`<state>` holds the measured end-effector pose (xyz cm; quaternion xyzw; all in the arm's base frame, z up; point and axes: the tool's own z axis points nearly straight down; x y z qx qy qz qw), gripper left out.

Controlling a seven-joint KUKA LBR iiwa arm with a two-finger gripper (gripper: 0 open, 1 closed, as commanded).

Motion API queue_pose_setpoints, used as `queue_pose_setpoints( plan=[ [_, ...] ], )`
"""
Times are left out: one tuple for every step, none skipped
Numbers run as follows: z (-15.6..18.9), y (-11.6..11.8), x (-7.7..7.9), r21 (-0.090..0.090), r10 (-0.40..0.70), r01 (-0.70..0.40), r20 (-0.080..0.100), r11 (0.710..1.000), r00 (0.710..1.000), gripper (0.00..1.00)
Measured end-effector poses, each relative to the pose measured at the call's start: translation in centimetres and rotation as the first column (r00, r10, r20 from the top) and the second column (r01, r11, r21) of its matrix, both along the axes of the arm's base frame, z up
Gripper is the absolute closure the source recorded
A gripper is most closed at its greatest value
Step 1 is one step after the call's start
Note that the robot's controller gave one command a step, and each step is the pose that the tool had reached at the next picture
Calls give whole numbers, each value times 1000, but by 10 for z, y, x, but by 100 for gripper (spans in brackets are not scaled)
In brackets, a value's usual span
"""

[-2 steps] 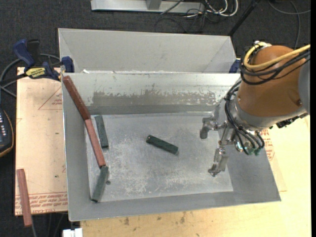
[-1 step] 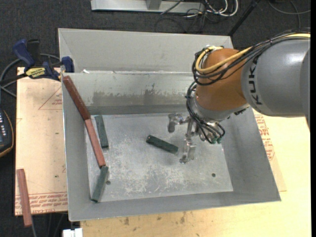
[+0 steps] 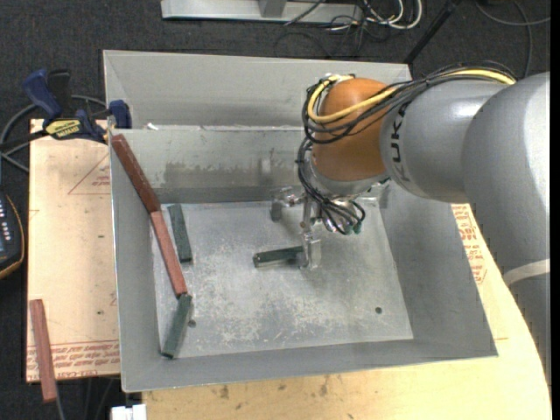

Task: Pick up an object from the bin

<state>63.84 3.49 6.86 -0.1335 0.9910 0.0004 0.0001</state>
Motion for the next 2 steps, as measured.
queue_pose_setpoints(
  plan=[
    [7,0,3,2,-2,2,14,1000,1000,100],
    [122,-60,6,-4,262,-262,10,965,965,100]
  ],
)
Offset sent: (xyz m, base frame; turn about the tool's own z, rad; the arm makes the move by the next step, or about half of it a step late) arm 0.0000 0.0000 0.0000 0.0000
